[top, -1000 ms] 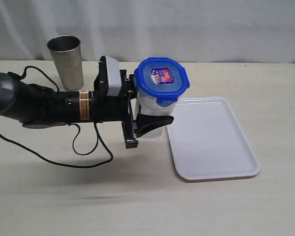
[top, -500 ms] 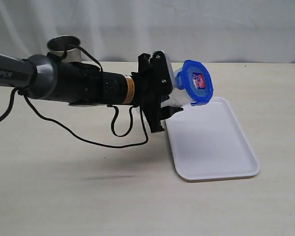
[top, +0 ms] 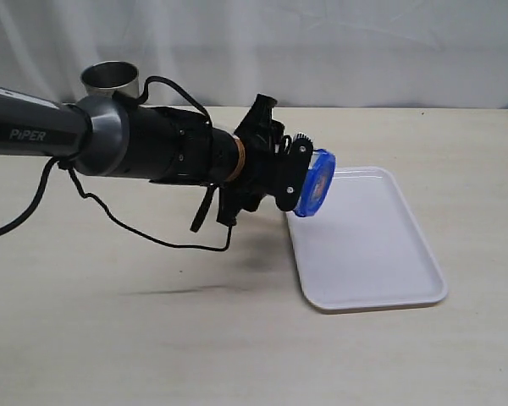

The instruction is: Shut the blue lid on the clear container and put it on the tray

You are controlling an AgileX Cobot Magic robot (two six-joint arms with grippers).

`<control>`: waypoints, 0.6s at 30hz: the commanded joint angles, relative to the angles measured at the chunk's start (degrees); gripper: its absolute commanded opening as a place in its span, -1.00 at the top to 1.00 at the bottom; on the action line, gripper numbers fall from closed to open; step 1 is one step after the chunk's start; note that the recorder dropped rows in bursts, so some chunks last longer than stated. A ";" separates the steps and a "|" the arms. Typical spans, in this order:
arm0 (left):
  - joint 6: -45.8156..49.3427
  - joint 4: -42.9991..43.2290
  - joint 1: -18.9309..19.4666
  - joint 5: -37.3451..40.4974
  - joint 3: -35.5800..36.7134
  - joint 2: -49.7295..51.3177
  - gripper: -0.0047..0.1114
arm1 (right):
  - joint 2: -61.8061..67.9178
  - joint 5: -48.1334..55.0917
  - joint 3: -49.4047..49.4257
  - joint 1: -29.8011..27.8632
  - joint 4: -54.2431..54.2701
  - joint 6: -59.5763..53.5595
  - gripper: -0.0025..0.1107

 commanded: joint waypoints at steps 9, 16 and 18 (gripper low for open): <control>1.10 32.09 -9.62 18.00 -3.02 -0.72 0.92 | -0.29 0.20 0.09 -0.01 0.05 -0.03 0.88; 1.75 36.11 -11.98 16.43 -3.02 -0.72 0.92 | -0.29 0.20 0.09 -0.01 0.05 -0.03 0.88; 0.14 36.11 -11.98 12.81 -3.02 -0.72 0.92 | -0.29 0.20 0.09 -0.01 0.05 -0.03 0.88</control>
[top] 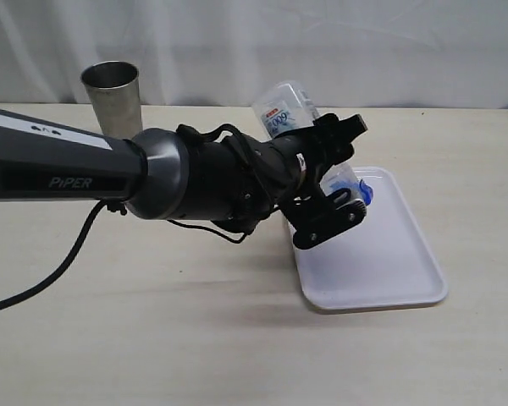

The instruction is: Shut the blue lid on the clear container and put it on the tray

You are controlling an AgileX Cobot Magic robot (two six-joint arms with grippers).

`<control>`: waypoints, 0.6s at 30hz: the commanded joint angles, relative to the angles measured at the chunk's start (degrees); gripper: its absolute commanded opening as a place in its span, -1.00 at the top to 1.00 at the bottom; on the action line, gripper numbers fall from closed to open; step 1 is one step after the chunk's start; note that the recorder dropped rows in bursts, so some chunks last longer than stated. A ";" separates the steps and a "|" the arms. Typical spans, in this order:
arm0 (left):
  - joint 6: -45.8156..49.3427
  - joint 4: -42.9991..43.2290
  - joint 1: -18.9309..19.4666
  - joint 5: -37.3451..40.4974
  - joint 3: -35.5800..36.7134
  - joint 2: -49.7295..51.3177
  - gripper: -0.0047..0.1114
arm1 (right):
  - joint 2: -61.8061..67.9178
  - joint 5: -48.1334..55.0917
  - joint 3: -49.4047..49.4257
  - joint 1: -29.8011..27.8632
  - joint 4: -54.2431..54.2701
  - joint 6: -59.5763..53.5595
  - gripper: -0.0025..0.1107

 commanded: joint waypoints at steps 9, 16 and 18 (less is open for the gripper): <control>-28.12 0.06 0.60 -25.71 -0.72 -0.72 0.92 | -0.29 0.20 0.09 -0.01 0.05 -0.03 0.88; -36.33 -22.64 7.33 -47.45 -0.72 -0.72 0.92 | -0.29 0.20 0.09 -0.01 0.05 -0.03 0.88; -36.33 -31.58 9.38 -55.95 -0.72 -0.05 0.92 | -0.29 0.20 0.09 -0.01 0.05 -0.03 0.88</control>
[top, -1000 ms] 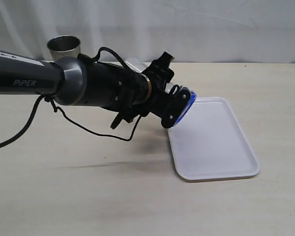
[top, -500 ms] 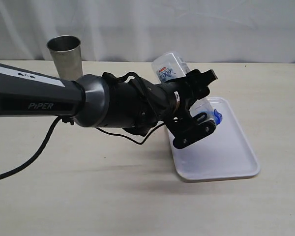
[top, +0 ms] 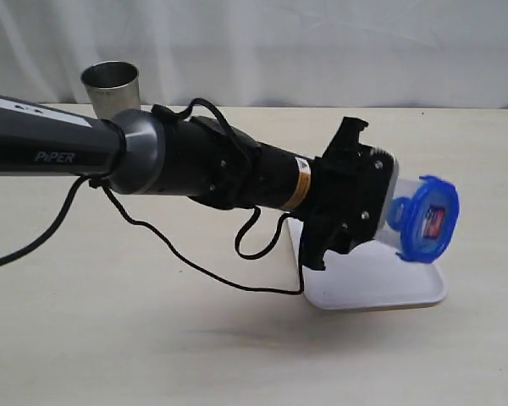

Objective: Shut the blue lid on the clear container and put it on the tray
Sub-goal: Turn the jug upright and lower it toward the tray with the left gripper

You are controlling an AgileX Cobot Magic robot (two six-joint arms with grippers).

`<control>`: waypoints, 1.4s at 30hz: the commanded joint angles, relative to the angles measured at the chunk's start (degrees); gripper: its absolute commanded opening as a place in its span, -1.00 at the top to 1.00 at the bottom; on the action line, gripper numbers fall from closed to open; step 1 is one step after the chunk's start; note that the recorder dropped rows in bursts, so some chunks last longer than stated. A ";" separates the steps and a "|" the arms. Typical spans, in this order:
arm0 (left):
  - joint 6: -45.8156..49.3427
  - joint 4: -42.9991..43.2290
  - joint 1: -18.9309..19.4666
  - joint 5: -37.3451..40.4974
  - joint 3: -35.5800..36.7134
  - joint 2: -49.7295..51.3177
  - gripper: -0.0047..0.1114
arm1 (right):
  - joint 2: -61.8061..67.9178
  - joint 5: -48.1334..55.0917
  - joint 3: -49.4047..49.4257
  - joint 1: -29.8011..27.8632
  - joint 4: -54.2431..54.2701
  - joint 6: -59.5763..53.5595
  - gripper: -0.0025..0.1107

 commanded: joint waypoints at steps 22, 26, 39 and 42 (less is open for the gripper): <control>-16.74 -43.04 4.68 -37.04 -19.18 26.31 0.92 | -0.29 0.20 0.09 -0.01 0.05 -0.03 0.88; -16.61 -43.20 4.68 -36.27 -19.86 27.67 0.92 | -0.29 0.20 0.09 -0.01 0.05 -0.03 0.88; -16.61 -43.09 4.68 -36.51 -19.86 28.39 0.92 | -0.29 0.20 0.09 -0.01 0.05 -0.03 0.88; -16.61 -43.09 4.68 -36.51 -19.86 28.39 0.92 | -0.29 0.20 0.09 -0.01 0.05 -0.03 0.88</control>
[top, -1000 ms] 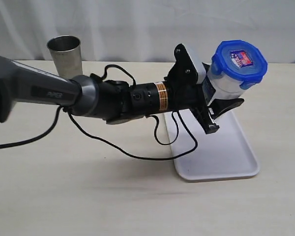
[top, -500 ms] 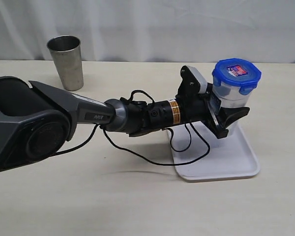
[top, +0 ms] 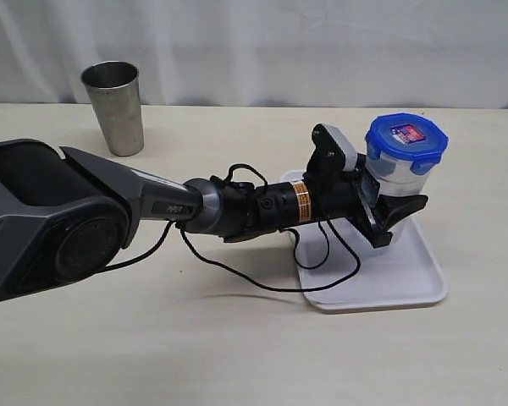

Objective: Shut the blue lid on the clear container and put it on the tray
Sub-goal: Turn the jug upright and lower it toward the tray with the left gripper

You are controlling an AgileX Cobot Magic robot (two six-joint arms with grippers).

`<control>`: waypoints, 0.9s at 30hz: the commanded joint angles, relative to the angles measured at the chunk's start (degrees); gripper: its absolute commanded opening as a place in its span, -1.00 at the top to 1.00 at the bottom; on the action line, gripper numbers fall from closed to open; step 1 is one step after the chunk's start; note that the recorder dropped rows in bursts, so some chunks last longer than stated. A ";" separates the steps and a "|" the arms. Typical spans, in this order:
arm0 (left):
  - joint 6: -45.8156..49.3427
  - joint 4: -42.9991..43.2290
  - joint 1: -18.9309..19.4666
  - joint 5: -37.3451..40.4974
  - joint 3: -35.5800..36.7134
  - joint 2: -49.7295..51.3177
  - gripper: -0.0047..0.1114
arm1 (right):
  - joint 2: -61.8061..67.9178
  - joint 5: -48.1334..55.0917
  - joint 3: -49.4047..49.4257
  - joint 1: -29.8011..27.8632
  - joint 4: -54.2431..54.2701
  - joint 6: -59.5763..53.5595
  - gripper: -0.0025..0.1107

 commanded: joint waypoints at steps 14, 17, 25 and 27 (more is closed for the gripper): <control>-0.40 -1.60 -0.06 2.44 -0.61 -0.56 0.11 | -0.29 0.14 0.09 -0.01 0.05 -0.03 0.88; -0.51 -1.60 -0.06 2.64 -0.61 -0.56 -0.34 | -0.29 0.14 0.09 -0.01 0.05 -0.03 0.88; -0.51 -1.47 -0.06 3.01 -0.61 -0.56 -0.63 | -0.29 0.14 0.09 -0.01 0.05 -0.03 0.88; -0.51 -1.47 -0.06 3.01 -0.61 -0.56 -0.63 | -0.29 0.14 0.09 -0.01 0.05 -0.03 0.88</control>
